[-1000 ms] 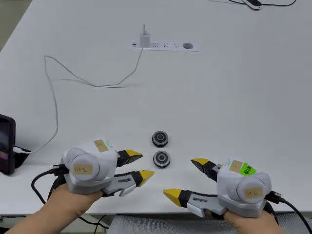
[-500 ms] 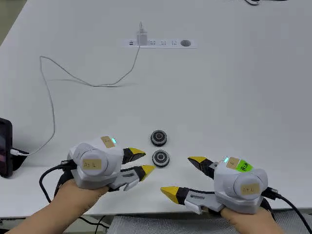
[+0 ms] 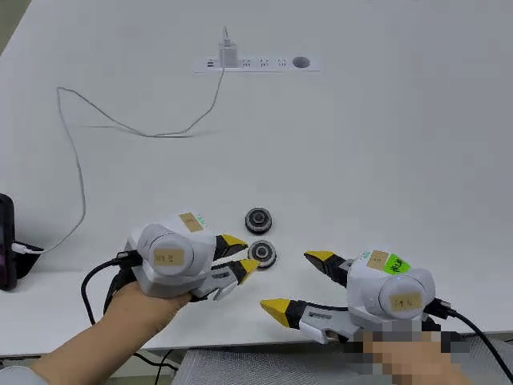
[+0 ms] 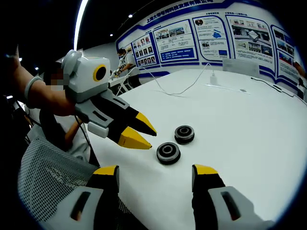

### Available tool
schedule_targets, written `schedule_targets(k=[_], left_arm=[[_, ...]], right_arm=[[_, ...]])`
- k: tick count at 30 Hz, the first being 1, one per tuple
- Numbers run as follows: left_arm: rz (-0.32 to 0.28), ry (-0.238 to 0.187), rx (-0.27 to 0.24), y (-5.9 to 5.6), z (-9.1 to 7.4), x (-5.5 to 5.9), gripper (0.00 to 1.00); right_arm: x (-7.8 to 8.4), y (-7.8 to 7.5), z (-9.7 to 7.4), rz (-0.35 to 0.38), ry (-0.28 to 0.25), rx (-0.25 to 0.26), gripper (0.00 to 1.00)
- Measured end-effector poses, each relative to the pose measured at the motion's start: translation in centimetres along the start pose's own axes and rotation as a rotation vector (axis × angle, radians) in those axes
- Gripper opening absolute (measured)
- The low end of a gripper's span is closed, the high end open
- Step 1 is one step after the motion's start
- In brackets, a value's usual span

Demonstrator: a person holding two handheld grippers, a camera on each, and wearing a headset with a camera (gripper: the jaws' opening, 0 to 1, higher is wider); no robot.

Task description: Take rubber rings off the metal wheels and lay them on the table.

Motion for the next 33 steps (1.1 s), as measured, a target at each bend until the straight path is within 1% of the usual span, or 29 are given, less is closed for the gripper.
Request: schedule_targets(k=[7, 14, 18, 28, 33], left_arm=[[0.009, 0.015, -0.006, 0.2, 0.9, -0.2, 0.17], [0.021, 0.037, 0.0, 0.4, 1.7, -0.2, 0.16], [0.025, 0.045, 0.003, 0.6, 1.9, -0.1, 0.17], [0.036, 0.059, 0.018, 0.6, 2.5, 0.0, 0.16], [0.046, 0.069, 0.024, 0.7, 2.8, 0.1, 0.16]], right_arm=[[0.1, 0.0, 0.1, 0.01, -0.003, -0.002, 0.61], [0.1, -0.1, 0.2, 0.034, -0.01, 0.001, 0.59], [0.1, -0.2, 0.2, 0.049, -0.015, 0.001, 0.59], [0.3, -0.4, 0.4, 0.061, -0.015, 0.003, 0.58], [0.2, -0.6, 0.5, 0.086, -0.025, 0.004, 0.57]])
Point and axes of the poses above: the centre of the closed fingertips' face, and the gripper's own axes: z roughly forward along the fingers, y roughly to its left, x roughly out of its underside, the point moved 8 cm from there along -z, roughly backward along the fingers, and after that the axes turned 1 degree about z, right-handed, at the moved point
